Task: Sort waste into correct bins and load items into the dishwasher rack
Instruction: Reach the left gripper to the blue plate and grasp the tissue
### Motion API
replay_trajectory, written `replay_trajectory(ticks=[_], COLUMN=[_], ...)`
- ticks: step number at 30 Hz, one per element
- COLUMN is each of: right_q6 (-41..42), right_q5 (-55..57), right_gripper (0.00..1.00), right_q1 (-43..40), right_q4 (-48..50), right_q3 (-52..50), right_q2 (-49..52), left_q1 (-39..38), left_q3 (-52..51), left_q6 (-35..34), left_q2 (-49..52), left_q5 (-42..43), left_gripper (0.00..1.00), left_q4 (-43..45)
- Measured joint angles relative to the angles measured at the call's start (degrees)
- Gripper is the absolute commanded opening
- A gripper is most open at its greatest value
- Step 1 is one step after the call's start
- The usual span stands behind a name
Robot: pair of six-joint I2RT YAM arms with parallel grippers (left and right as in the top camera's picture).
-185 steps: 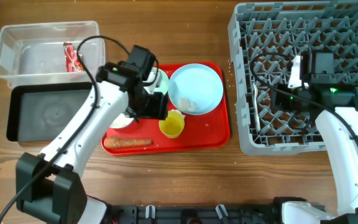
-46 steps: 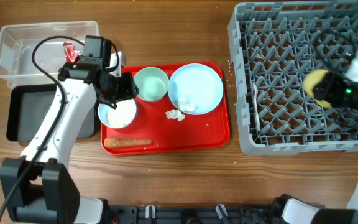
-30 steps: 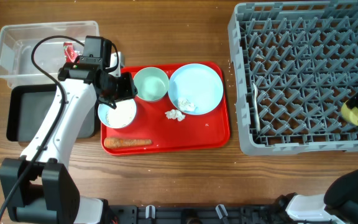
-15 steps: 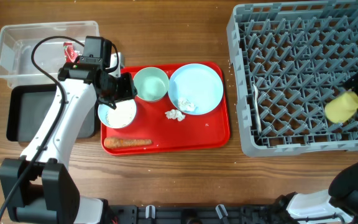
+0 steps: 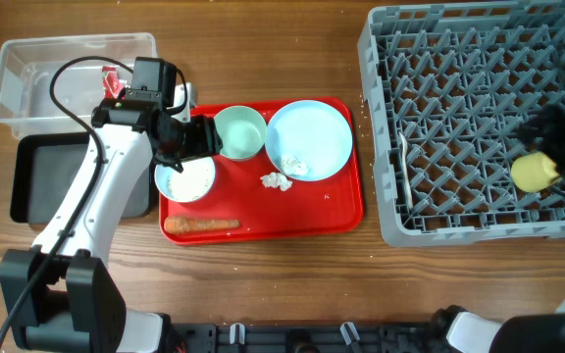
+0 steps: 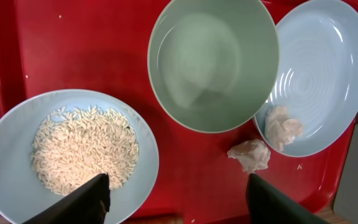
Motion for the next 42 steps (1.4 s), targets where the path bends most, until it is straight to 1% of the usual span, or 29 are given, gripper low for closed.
replay_trajectory(ticks=[2, 3, 6, 10, 12, 15, 18, 21, 23, 24, 28, 32, 34, 36, 38, 42], right_q6=[-1.14, -1.68, -1.95, -1.86, -1.86, -0.90, 0.98, 1.60, 1.70, 1.81, 2.01, 2.03, 2.03, 2.03, 2.03, 2.03], right_q5=[-0.50, -0.81, -0.92, -1.05, -0.76, 2.14, 6.88, 8.94, 9.75, 9.92, 10.16, 10.21, 10.38, 10.40, 10.40, 10.40], right_gripper=[1.00, 1.00, 1.00, 1.00, 1.00, 1.00, 1.00, 1.00, 1.00, 1.00, 1.00, 1.00, 1.00, 1.00, 1.00, 1.00], right_q1=[5.84, 10.38, 18.80, 28.63, 32.30, 33.48, 33.48, 33.48, 33.48, 33.48, 33.48, 33.48, 33.48, 33.48, 33.48, 33.48], right_q4=[-0.74, -0.92, -0.02, 2.86, 3.08, 2.03, 0.48, -0.42, -0.79, -0.90, -1.07, -1.09, -1.09, -1.09, -1.09, -1.11], right_q3=[0.02, 0.02, 0.00, 0.00, 0.02, 0.00, 0.00, 0.00, 0.02, 0.02, 0.00, 0.02, 0.02, 0.02, 0.00, 0.00], right_q2=[-0.48, -0.46, -0.48, -0.48, -0.46, -0.24, -0.07, -0.02, -0.02, 0.00, 0.02, 0.02, 0.02, 0.02, 0.02, 0.02], left_q1=[0.00, 0.00, 0.00, 0.00, -0.09, -2.54, -8.66, -14.73, -18.27, -20.06, -23.41, -24.17, -24.17, -24.17, -24.17, -24.17], left_q3=[0.00, 0.00, 0.00, 0.00, 0.00, 0.00, 0.00, 0.00, 0.00, 0.00, 0.00, 0.00, 0.00, 0.00, 0.00, 0.00], left_q6=[0.00, -0.11, -0.04, -0.04, -0.07, -0.07, -0.04, -0.04, -0.04, -0.04, -0.04, -0.02, -0.07, 0.02, -0.04, -0.09], left_q2=[0.00, 0.00, 0.00, 0.00, 0.00, 0.00, 0.00, 0.50, 2.10, 3.56, 8.44, 12.72, 14.40, 15.34, 15.69, 15.74], left_q5=[-0.07, -0.04, -0.26, -0.17, 1.07, 2.58, 2.54, 1.05, -0.15, -0.90, -2.21, -3.30, -3.74, -4.66, -5.29, -5.86], left_gripper=[0.94, 0.95, 0.95, 0.86, 0.86, 0.84, 0.81, 0.77, 0.75, 0.73, 0.70, 0.63, 0.56, 0.52, 0.41, 0.24], left_q4=[-0.09, -0.35, -0.24, 1.01, 1.95, 4.00, 7.67, 12.59, 14.82, 16.02, 18.82, 19.98, 20.57, 20.72, 20.74, 21.29])
